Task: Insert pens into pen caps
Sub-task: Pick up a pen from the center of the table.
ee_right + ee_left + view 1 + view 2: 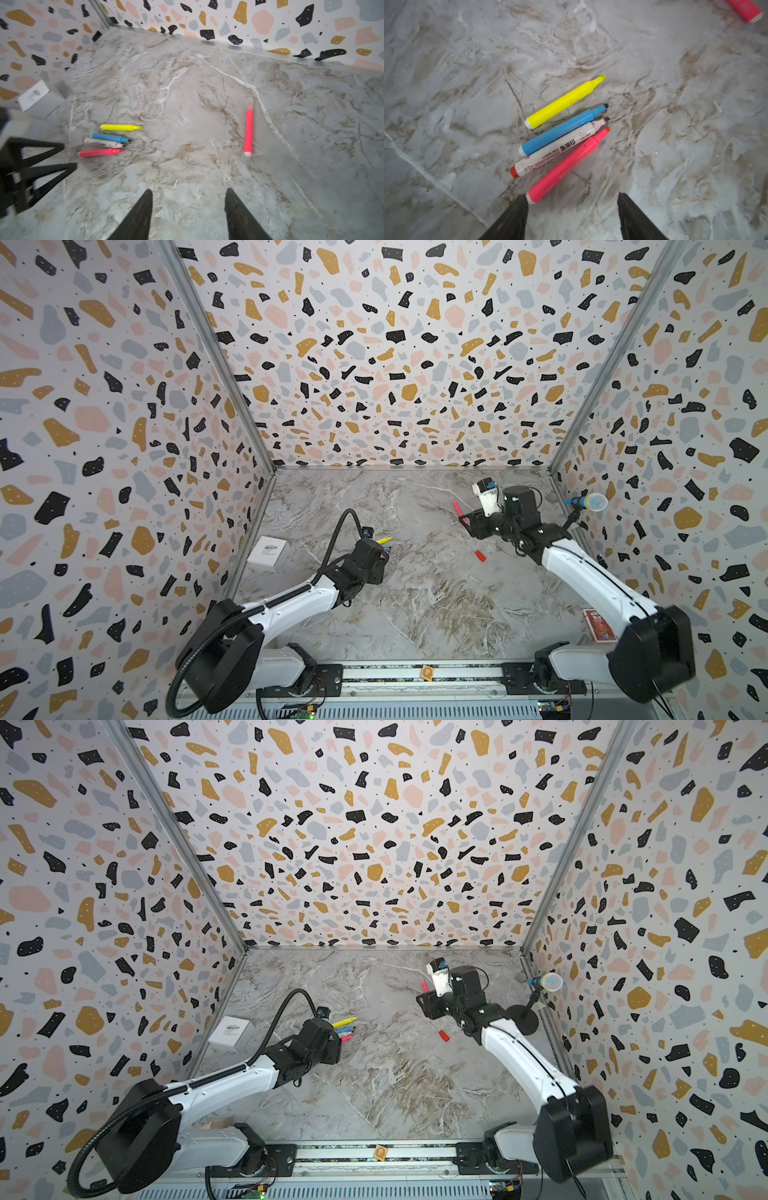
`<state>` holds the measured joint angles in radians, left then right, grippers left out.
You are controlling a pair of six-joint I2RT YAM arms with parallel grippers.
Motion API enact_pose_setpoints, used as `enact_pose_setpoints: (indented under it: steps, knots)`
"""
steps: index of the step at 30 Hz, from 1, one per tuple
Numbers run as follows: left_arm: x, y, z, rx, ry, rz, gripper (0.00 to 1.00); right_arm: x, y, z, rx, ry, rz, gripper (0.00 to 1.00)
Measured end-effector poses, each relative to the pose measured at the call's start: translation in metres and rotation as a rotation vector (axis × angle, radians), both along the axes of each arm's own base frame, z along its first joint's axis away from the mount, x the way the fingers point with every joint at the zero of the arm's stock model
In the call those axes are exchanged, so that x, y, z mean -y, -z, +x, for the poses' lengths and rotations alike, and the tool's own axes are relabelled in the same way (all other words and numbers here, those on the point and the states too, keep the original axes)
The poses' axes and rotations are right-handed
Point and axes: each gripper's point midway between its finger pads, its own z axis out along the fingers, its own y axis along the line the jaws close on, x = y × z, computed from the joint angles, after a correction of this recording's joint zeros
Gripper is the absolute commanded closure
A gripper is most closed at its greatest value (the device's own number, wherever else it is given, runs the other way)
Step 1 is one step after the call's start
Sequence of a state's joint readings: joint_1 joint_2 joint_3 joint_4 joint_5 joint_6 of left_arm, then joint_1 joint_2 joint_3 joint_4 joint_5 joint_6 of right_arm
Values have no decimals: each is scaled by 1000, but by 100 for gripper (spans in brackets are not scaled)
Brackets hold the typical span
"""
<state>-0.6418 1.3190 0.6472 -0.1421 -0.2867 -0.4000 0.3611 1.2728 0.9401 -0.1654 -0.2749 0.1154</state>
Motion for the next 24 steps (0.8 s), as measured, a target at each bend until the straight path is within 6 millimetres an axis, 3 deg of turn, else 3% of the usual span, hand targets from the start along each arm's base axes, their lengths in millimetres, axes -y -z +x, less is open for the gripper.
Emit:
enact_pose_setpoints:
  steps: [3,5,8,18,24]
  knots:
    - [-3,12,5,-36,6,27,31,-1,33,-20,-43,-24,8,43]
    - [-5,14,10,-44,10,34,31,-1,66,-36,-118,-37,-11,43]
    - [-5,15,17,-52,13,30,31,-3,89,-53,-178,-60,-18,44]
    - [5,37,17,-121,62,24,37,-10,70,-50,-116,-76,32,44]
    - [8,39,18,-125,73,8,42,-10,62,-50,-92,-76,45,45]
